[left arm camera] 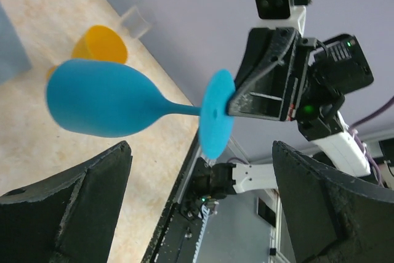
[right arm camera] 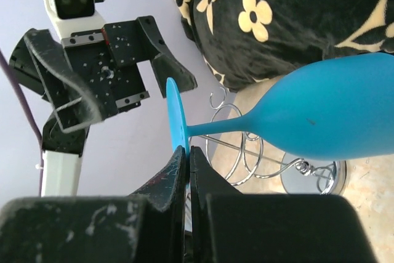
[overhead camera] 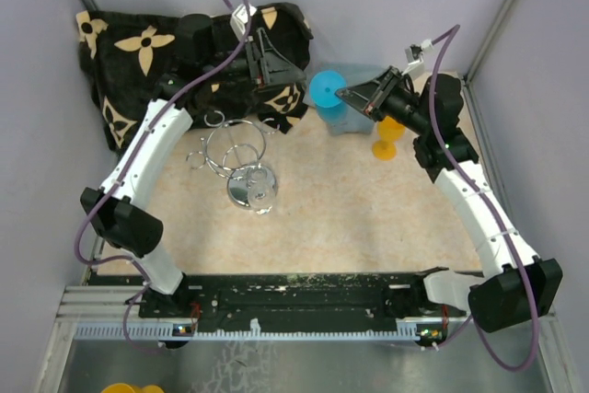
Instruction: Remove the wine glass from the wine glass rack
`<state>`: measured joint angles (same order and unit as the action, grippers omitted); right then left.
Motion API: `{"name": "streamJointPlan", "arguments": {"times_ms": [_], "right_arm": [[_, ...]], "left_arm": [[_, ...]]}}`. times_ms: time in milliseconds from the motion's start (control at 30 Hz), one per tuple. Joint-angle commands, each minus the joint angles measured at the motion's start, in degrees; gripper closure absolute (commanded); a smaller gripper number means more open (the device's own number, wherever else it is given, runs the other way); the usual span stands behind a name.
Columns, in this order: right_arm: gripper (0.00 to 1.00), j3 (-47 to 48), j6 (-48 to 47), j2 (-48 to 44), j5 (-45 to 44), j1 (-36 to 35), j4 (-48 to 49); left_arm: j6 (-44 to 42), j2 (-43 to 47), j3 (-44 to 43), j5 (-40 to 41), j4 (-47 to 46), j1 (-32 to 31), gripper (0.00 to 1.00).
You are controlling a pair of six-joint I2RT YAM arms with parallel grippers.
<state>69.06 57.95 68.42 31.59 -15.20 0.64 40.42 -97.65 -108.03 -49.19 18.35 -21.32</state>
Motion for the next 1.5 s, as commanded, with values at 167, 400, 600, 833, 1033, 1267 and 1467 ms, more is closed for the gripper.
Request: {"name": "streamJointPlan", "arguments": {"times_ms": [167,400,600,833,1033,1267,1467], "right_arm": [[1.00,1.73,-2.39,-1.15,1.83,0.16,3.45],[1.00,2.31,-2.59,-0.41,2.42,0.09,3.57],[1.00,1.70,-3.10,-0.18,3.01,0.08,3.92],[1.00,-1.24,-2.56,-0.44,3.21,0.13,6.10],[1.00,-2.01,-2.98,-0.50,4.45,0.08,6.46],[1.00,-1.43,-5.80,-1.87,6.62,0.09,3.07],[0.53,7.15,-14.66,-3.75,1.36,0.40,-14.09]], "left_arm": [[2.67,-1.27,0.75,-5.07,-5.47,-3.25,0.01],[3.86,-1.99,1.53,-7.58,-7.67,-4.82,0.04],[3.66,-2.45,1.09,-8.24,-8.41,-6.59,0.05],[3.84,-2.21,1.13,-9.96,-9.47,-7.79,0.26],[3.84,-2.15,1.30,-11.33,-10.80,-8.41,0.71],[-1.50,-0.96,2.05,-11.48,-10.00,-8.94,1.00],[-11.12,-0.79,-2.02,-8.91,-3.85,-9.20,1.00]]}}
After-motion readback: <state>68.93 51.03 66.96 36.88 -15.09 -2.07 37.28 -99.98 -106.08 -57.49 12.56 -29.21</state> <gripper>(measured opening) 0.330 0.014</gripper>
